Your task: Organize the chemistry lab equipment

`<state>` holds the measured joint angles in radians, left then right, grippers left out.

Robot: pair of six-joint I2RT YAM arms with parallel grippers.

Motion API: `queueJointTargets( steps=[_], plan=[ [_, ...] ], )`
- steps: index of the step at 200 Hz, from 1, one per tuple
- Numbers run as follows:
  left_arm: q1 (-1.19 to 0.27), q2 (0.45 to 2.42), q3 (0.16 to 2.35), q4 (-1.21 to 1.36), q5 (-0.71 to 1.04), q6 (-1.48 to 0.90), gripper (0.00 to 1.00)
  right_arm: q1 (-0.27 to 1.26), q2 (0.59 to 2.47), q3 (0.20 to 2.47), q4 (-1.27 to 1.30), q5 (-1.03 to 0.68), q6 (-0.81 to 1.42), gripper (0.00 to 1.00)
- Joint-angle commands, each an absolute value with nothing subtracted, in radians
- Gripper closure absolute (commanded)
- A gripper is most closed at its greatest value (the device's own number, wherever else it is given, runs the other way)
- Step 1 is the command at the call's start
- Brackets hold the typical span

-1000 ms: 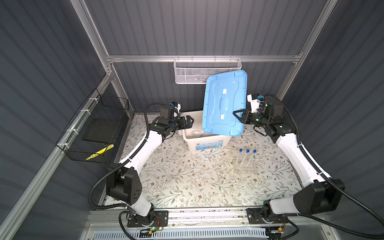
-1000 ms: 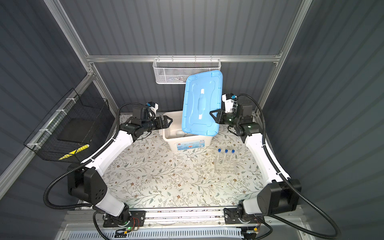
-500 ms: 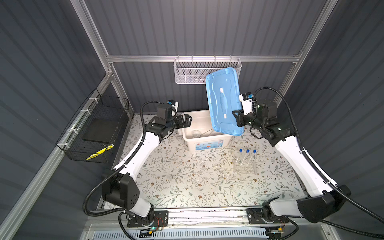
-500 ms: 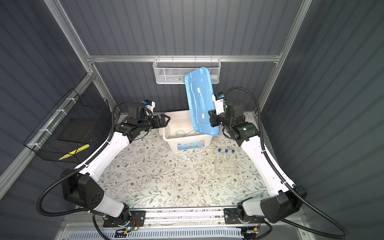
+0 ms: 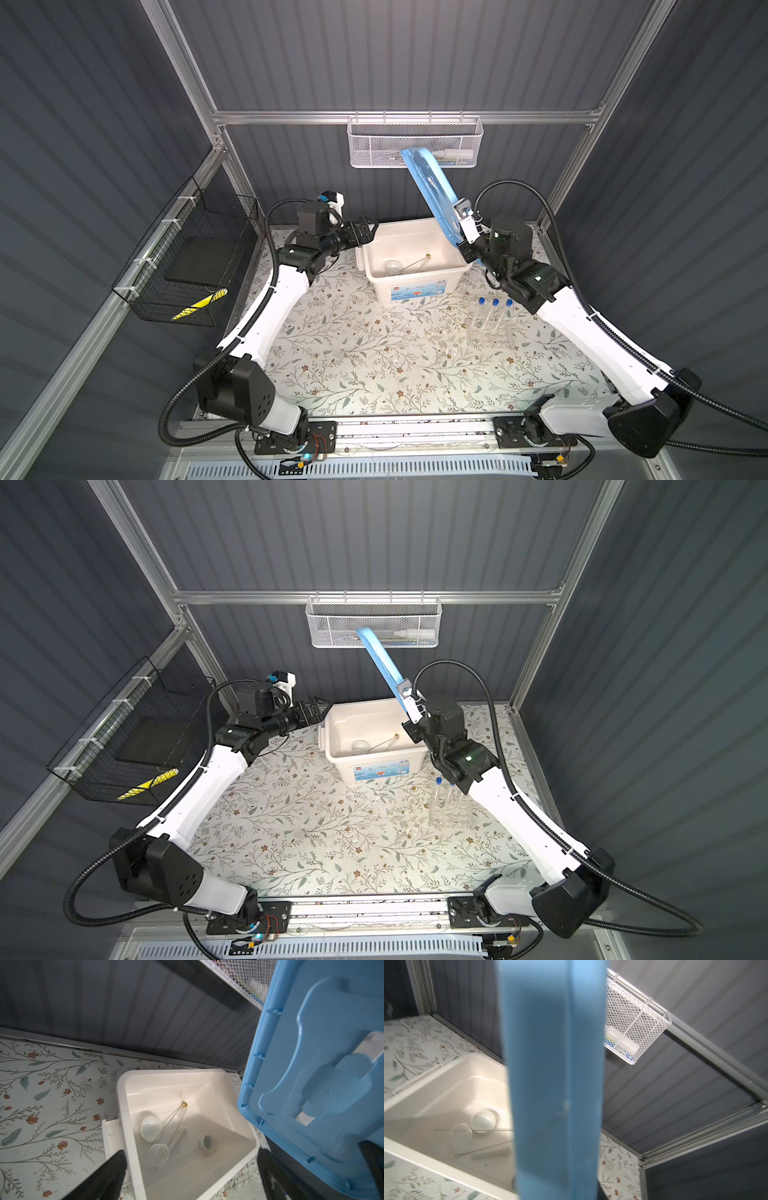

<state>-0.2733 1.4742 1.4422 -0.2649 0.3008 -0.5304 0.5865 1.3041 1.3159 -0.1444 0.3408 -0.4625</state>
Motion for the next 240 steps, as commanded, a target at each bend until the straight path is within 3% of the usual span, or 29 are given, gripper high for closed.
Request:
queueJointTargets(
  steps=[1, 61, 135, 240],
  plan=[
    [-0.227, 1.426, 1.428, -0.204, 0.400, -0.618, 0.00, 0.613, 1.291, 1.280, 0.030, 0.447, -0.654, 0.91],
    [-0.179, 1.474, 1.471, -0.081, 0.571, -0.765, 0.00, 0.664, 1.346, 1.185, 0.222, 0.537, -0.925, 0.92],
    [-0.180, 1.459, 1.450, -0.011, 0.589, -0.813, 0.00, 0.692, 1.394, 1.078, 0.327, 0.535, -1.088, 0.93],
    [-0.215, 1.488, 1.354, -0.032, 0.637, -0.842, 0.00, 0.718, 1.469, 1.054, 0.412, 0.560, -1.172, 0.93]
  ],
)
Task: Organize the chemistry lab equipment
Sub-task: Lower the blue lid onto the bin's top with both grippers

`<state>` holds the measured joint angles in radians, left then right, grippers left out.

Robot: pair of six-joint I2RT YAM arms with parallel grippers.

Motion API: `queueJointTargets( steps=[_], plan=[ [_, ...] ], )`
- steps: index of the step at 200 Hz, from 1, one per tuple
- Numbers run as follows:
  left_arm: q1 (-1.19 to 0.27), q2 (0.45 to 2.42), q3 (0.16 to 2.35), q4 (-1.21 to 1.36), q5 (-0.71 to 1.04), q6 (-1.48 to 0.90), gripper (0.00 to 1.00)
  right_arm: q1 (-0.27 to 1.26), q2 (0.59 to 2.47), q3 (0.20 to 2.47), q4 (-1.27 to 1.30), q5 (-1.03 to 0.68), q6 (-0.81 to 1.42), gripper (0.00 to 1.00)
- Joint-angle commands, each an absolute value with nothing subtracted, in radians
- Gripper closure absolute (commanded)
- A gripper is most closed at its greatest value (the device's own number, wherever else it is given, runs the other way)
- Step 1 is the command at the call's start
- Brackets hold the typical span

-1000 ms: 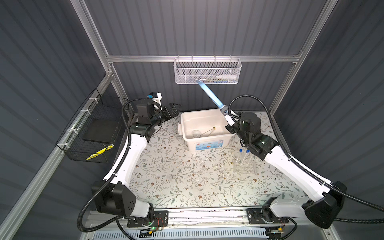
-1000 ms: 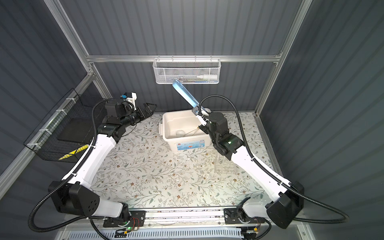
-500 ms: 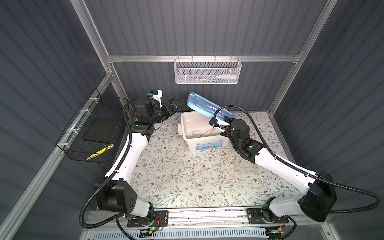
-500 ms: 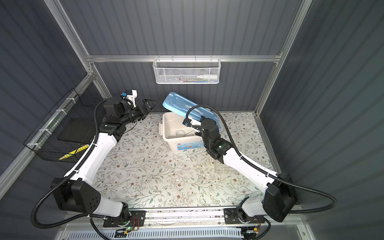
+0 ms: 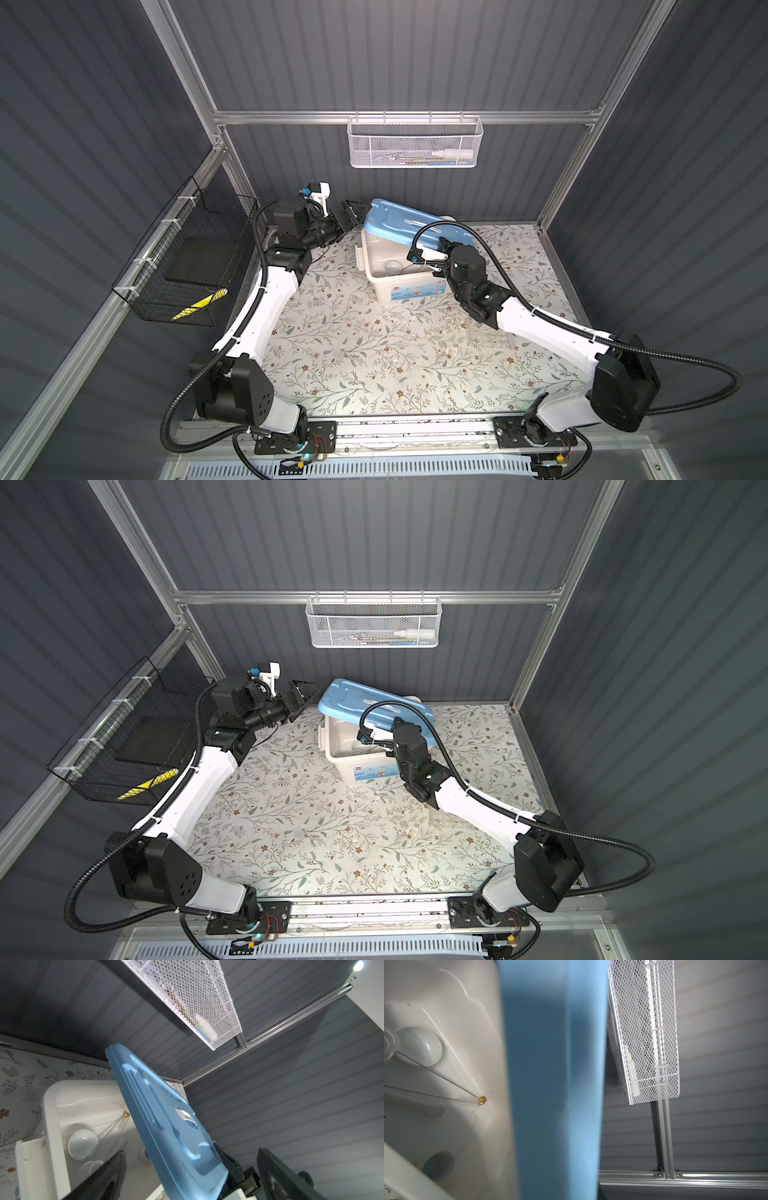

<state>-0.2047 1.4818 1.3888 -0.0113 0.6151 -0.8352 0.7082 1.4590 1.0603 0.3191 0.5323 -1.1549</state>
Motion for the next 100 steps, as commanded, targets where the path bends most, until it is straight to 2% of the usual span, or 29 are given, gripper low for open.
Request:
queueJointTargets(
  steps=[1, 64, 100],
  plan=[
    [-0.217, 1.488, 1.353, -0.032, 0.639, -0.842, 0.00, 0.719, 1.470, 1.054, 0.414, 0.561, -1.172, 0.93],
    [-0.247, 1.493, 1.313, -0.033, 0.630, -0.844, 0.01, 0.727, 1.519, 1.026, 0.521, 0.594, -1.253, 0.93],
    [-0.258, 1.514, 1.304, -0.040, 0.638, -0.830, 0.07, 0.734, 1.521, 1.003, 0.558, 0.583, -1.273, 0.93]
  ],
)
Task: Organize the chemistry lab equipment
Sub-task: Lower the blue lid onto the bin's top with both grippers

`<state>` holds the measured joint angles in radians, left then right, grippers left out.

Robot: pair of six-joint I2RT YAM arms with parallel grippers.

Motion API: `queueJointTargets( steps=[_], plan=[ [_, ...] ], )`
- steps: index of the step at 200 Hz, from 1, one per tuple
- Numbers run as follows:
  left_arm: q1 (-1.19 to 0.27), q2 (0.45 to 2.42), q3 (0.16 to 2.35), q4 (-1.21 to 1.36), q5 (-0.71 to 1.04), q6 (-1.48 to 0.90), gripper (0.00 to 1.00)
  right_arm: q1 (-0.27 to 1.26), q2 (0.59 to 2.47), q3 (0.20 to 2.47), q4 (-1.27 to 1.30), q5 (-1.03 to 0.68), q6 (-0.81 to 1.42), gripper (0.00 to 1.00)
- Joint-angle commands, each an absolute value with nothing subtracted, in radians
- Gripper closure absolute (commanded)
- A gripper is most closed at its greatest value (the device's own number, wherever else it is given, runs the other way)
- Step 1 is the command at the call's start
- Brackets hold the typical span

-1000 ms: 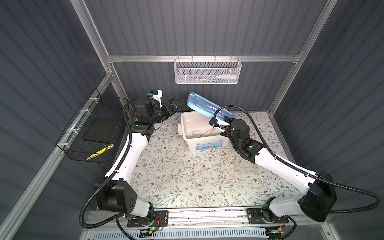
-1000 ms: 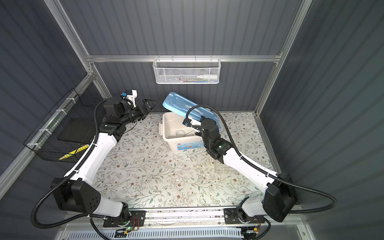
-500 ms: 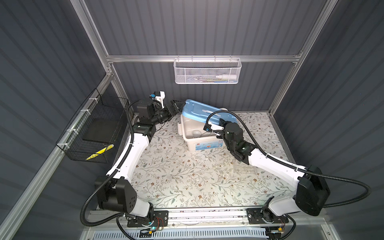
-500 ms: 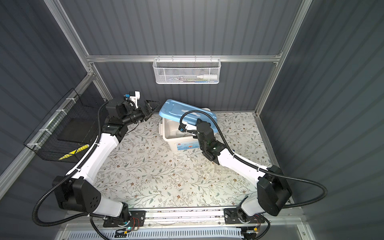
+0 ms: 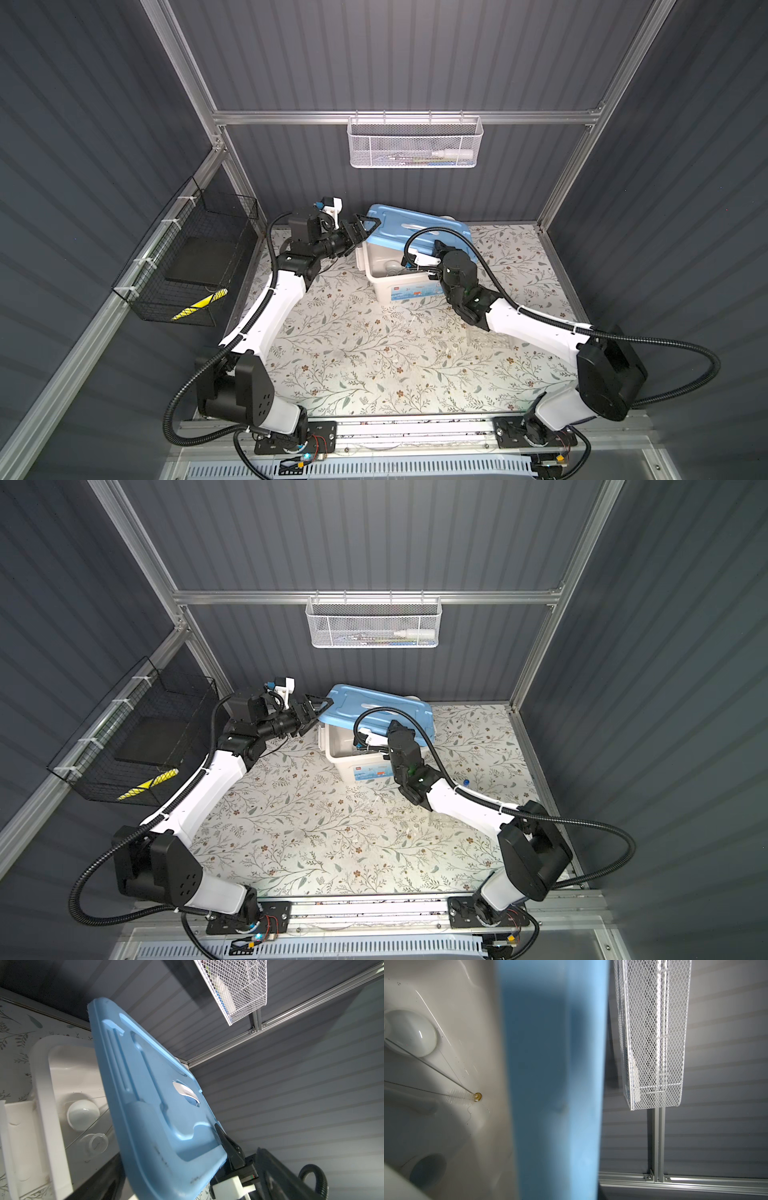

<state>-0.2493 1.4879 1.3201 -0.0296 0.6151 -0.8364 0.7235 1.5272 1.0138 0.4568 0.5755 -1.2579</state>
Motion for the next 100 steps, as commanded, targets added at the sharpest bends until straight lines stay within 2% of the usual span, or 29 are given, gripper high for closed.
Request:
queueJointTargets(
  steps=[1, 100],
  plan=[
    [-0.258, 1.514, 1.304, -0.041, 0.638, -0.830, 0.07, 0.734, 1.520, 1.001, 0.558, 0.583, -1.272, 0.93],
    [-0.271, 1.522, 1.238, -0.048, 0.628, -0.795, 0.46, 0.729, 1.508, 0.937, 0.528, 0.508, -1.261, 0.86]
  ],
)
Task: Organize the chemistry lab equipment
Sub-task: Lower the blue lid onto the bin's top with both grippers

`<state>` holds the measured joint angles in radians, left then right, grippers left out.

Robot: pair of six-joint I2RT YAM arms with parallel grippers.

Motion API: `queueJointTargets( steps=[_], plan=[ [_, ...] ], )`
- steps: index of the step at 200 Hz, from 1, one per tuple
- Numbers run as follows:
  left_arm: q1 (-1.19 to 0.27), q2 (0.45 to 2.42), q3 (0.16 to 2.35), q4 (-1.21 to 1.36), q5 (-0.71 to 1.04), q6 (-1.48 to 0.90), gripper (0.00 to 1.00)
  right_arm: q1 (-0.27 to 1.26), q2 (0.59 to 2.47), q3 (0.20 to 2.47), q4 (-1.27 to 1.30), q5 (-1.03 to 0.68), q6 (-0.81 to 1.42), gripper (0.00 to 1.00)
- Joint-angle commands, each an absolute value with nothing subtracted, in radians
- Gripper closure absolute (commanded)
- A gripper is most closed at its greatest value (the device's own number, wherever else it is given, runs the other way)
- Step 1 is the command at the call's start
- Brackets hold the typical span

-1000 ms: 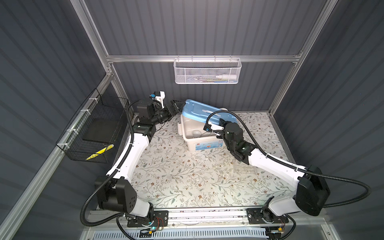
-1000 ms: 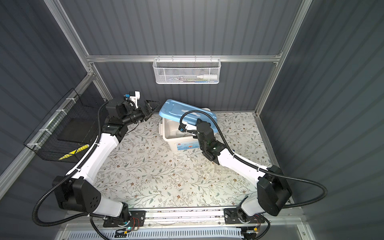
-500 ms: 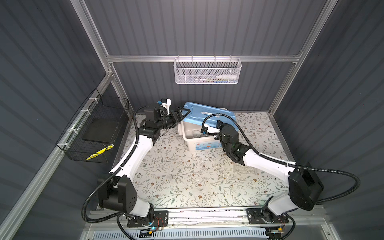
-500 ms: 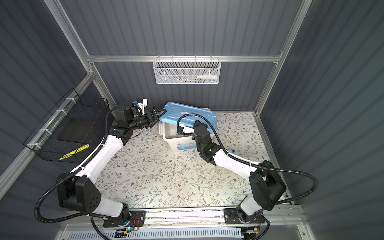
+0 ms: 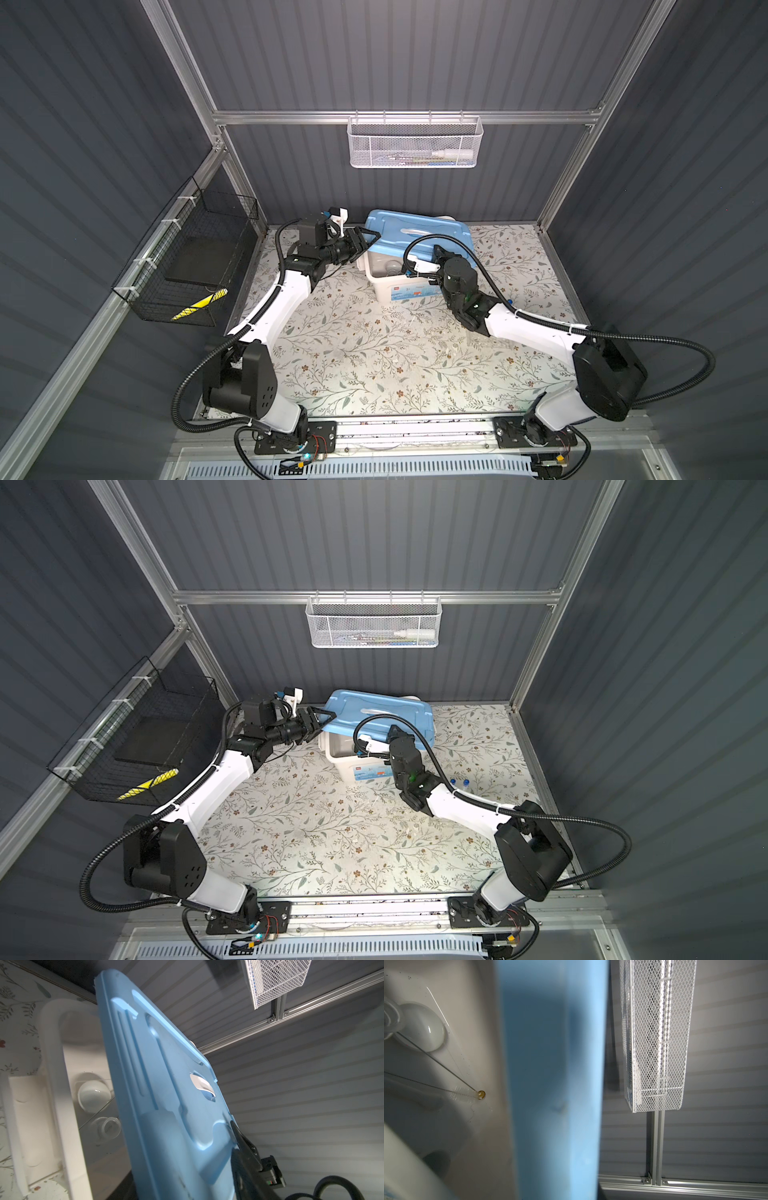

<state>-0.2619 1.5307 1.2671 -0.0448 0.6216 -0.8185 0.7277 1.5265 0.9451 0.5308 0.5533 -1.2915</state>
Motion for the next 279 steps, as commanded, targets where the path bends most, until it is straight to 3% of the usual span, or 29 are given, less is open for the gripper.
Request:
queueJointTargets(
  steps=[1, 29, 57, 155, 279],
  plan=[
    [-0.271, 1.521, 1.236, -0.048, 0.628, -0.794, 0.46, 0.729, 1.507, 0.936, 0.526, 0.506, -1.260, 0.86],
    [-0.272, 1.508, 1.198, -0.045, 0.623, -0.787, 0.60, 0.729, 1.496, 0.935, 0.463, 0.480, -1.221, 0.82],
    [-0.272, 1.495, 1.172, -0.034, 0.619, -0.788, 0.66, 0.729, 1.488, 0.951, 0.377, 0.464, -1.184, 0.78],
    [-0.275, 1.432, 1.071, 0.011, 0.573, -0.829, 0.65, 0.682, 1.508, 1.101, 0.015, 0.356, -1.006, 0.55],
    [-0.318, 1.408, 1.006, 0.080, 0.470, -0.869, 0.64, 0.616, 1.566, 1.196, -0.119, 0.287, -0.893, 0.48]
  ],
)
